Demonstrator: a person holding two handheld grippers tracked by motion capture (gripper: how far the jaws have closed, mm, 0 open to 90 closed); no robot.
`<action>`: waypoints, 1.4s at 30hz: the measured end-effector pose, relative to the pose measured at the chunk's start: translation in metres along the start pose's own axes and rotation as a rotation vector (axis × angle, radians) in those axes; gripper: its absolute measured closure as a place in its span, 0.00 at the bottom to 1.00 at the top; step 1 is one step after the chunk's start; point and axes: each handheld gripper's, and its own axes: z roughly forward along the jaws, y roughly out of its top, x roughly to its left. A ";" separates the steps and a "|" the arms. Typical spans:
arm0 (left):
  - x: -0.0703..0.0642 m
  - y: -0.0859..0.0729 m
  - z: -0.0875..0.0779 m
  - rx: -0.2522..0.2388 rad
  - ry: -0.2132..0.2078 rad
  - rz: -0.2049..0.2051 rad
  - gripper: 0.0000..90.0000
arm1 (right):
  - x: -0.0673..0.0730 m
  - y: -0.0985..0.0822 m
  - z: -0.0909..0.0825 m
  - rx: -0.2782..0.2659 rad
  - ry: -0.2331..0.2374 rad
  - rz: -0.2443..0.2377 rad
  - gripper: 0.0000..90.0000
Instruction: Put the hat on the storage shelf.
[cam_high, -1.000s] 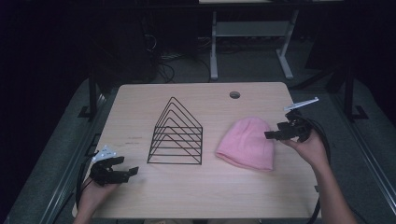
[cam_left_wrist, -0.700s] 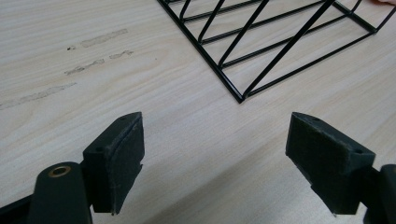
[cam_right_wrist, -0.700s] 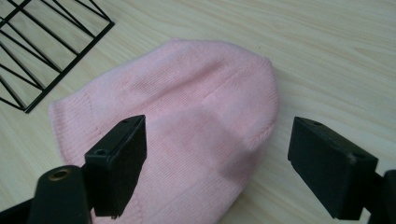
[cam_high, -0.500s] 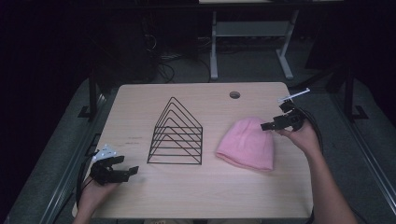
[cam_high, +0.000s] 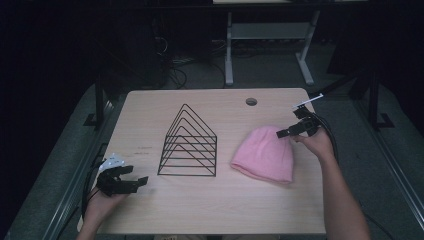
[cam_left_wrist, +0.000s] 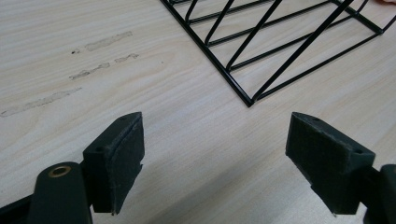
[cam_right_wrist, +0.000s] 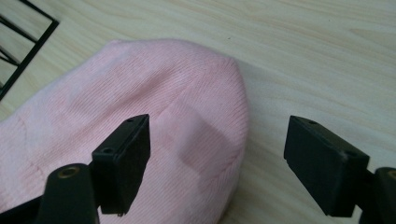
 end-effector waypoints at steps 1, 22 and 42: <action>0.001 0.000 0.000 0.008 0.000 0.006 0.22 | -0.004 0.002 0.004 -0.007 0.017 0.020 0.29; 0.000 0.000 0.002 0.019 -0.003 0.021 0.22 | -0.012 -0.005 0.033 0.047 0.080 0.066 0.61; 0.000 -0.002 0.005 0.049 -0.013 0.034 0.22 | -0.015 -0.014 0.027 -0.007 0.145 0.098 0.85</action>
